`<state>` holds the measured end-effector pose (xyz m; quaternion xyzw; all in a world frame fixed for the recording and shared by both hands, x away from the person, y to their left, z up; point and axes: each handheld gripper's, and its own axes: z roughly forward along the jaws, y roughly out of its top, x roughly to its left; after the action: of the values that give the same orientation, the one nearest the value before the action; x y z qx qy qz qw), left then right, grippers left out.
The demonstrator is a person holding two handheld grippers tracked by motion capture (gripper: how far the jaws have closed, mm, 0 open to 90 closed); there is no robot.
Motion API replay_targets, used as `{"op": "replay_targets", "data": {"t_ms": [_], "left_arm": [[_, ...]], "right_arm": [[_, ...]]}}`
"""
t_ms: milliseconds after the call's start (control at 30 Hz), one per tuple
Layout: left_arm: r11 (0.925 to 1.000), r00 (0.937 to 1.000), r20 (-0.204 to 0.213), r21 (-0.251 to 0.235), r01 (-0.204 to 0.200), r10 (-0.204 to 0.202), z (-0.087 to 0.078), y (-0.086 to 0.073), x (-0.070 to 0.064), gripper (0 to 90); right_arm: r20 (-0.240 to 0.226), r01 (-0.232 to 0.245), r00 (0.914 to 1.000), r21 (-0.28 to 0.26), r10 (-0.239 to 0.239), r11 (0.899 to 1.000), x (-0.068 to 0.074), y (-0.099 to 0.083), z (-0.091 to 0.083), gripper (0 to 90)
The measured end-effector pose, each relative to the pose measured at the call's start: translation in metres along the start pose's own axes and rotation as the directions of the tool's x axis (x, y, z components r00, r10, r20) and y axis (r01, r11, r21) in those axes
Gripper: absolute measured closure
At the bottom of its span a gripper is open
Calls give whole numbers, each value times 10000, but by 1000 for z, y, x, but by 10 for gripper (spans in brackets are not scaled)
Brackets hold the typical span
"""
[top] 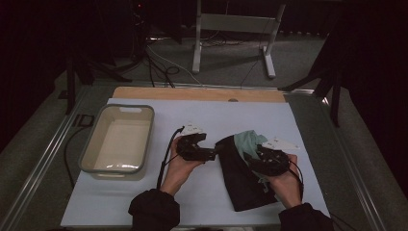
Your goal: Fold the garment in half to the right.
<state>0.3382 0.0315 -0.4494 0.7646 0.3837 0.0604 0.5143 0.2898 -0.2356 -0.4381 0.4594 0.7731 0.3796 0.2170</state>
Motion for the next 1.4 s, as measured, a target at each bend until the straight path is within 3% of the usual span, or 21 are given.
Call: {"op": "replay_targets", "data": {"t_ms": [167, 233, 400, 533, 633, 800, 900, 1267, 1400], "left_arm": [[10000, 10000, 1, 17, 32, -32, 0, -1, 1, 168], [10000, 10000, -2, 15, 36, -36, 0, -2, 1, 168], [9999, 9999, -54, 17, 133, -133, 0, -4, 3, 168], [9999, 9999, -36, 11, 105, -105, 0, -4, 3, 168], [9999, 9999, -49, 3, 120, -120, 0, -4, 3, 168], [9999, 9999, -84, -1, 128, -128, 0, -4, 3, 168], [9999, 9999, -61, 32, 95, -95, 1, -4, 2, 168], [9999, 9999, -67, 22, 100, -100, 1, -4, 2, 168], [9999, 9999, -73, 44, 100, -99, 0, -4, 3, 169]], "right_arm": [[-55, -154, 9999, 525, 157, 9985, -3, 0, 13, 573], [-41, -330, 9994, 546, 333, 9980, -6, -2, 13, 765], [-304, -504, 9982, 205, 510, 9985, -12, -1, 1, 869], [-239, -692, 9973, 51, 693, 9976, -16, -1, -6, 873], [164, -1046, 9944, 44, 1045, 9945, -24, -3, -10, 874], [955, -1394, 9863, 431, 1348, 9893, -36, -16, -8, 873], [1171, -1734, 9795, 752, 1639, 9820, -42, -25, -1, 862], [1444, -1861, 9752, 1249, 1677, 9746, -41, -26, 13, 531], [1235, -1843, 9783, 1501, 1665, 9713, -41, -27, 17, 570]]}}
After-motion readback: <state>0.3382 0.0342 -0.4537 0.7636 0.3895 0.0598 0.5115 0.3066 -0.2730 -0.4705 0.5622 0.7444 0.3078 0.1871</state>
